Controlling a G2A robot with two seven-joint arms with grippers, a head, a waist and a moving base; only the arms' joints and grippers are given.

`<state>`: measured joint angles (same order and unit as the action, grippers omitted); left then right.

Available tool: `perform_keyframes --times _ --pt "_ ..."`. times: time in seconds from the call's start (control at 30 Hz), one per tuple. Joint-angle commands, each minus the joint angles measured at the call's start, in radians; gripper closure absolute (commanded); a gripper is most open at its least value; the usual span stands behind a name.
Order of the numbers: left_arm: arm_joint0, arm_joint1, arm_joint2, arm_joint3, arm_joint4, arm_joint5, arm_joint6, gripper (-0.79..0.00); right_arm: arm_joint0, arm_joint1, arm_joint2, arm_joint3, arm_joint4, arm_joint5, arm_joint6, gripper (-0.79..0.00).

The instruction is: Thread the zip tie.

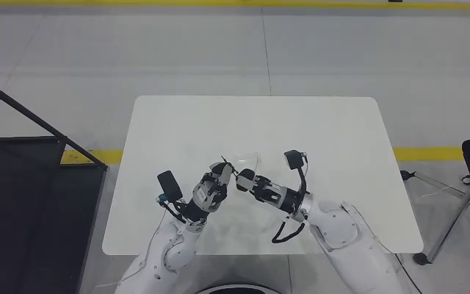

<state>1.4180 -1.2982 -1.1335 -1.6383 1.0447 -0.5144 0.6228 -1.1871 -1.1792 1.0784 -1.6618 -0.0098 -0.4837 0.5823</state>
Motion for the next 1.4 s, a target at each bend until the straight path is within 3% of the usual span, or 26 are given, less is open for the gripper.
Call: perform_keyframes --times 0.0,0.33,0.57,0.6,0.63,0.83,1.37 --pt "0.000 0.000 0.000 0.001 0.001 -0.003 0.000 0.000 0.000 0.000 -0.001 0.000 0.000 0.000 0.000 -0.105" --pt "0.003 -0.003 -0.003 0.001 0.005 -0.002 -0.002 0.000 0.000 -0.001 0.002 -0.001 0.001 -0.003 0.004 -0.006" --pt "0.004 -0.004 -0.003 0.000 0.002 -0.006 -0.007 0.000 -0.003 -0.001 0.004 -0.003 0.001 -0.004 0.006 0.000" --pt "0.004 -0.005 -0.003 -0.001 0.002 -0.006 -0.008 -0.031 -0.003 -0.001 0.004 -0.004 0.001 -0.006 0.007 0.000" --pt "0.005 -0.005 -0.003 -0.001 0.003 -0.008 -0.010 -0.117 -0.004 -0.001 0.005 -0.004 0.001 -0.007 0.007 0.000" --pt "0.012 -0.004 -0.006 -0.010 0.007 -0.019 -0.010 -0.320 -0.011 0.000 0.009 -0.007 0.009 -0.019 0.002 0.000" --pt "0.029 0.000 -0.019 -0.005 0.021 -0.072 -0.041 -0.299 -0.040 0.004 0.045 -0.011 0.106 -0.097 0.004 0.000"
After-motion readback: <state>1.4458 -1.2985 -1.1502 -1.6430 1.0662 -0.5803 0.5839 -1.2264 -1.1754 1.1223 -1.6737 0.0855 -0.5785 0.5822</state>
